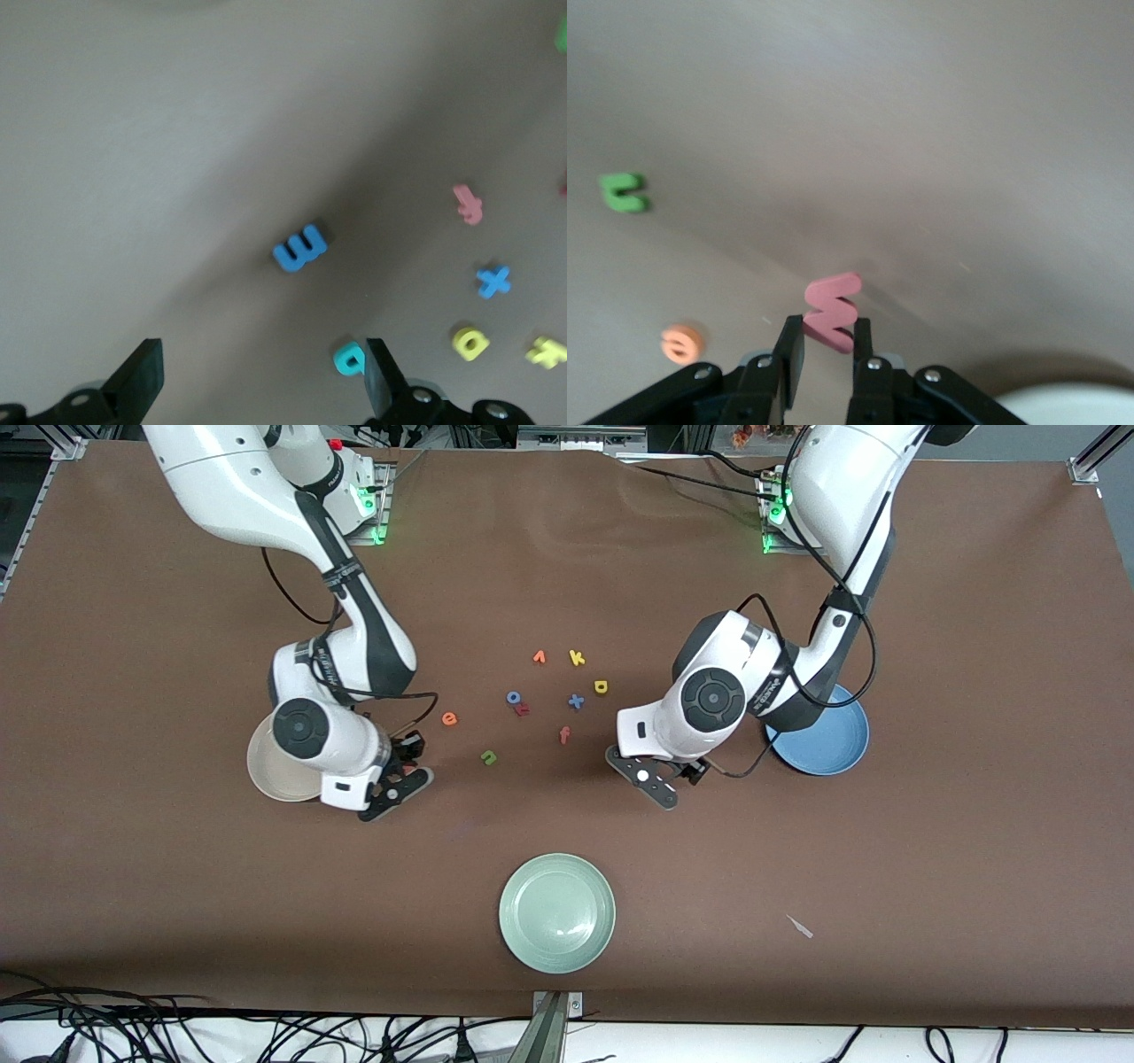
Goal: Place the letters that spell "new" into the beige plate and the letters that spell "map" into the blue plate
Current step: 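Drop the pink w on the white plate while the left gripper grasps blue m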
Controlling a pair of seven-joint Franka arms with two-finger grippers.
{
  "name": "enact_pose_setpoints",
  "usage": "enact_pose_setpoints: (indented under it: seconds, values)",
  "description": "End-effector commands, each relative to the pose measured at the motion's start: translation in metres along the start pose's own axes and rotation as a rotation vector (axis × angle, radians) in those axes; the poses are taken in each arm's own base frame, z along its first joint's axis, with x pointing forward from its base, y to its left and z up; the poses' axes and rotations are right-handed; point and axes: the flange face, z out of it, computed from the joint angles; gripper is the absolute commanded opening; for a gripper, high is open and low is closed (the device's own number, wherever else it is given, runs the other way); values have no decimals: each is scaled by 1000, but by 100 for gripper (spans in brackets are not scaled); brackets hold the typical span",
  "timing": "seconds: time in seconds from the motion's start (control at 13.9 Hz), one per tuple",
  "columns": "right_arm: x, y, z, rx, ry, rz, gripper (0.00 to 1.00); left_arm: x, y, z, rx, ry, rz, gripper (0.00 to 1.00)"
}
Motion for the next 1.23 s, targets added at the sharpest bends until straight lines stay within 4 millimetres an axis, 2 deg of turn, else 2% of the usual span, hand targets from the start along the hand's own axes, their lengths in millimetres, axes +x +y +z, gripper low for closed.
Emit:
enact_pose_setpoints:
  seconds: [0.0,0.14,0.36,0.58,0.65,0.72,0.79,0.94,1.01,1.15]
  values:
    - [-36,21,-14,-3,-14,42,7,17,27,47,29,-1,214,100]
    - [-65,39,-15,-22,3,82,7,21,28,62,35,15,358,100]
    - [-105,59,6,-57,51,128,7,23,29,70,95,-2,575,100]
    - [-118,63,18,-62,51,142,9,23,39,76,134,-37,639,100]
    - [-120,64,19,-60,45,143,21,23,39,78,135,-40,640,100]
    - [-120,66,18,-57,40,161,75,22,37,85,144,-53,649,100]
    - [-119,65,14,-51,33,172,100,23,36,87,158,-52,663,100]
    - [-111,59,-1,-32,21,255,100,23,35,90,159,-48,667,98]
    - [-106,49,-7,-22,2,296,100,23,35,96,155,-54,668,95]
    - [-90,12,-8,-7,7,359,100,24,36,97,159,-44,672,89]
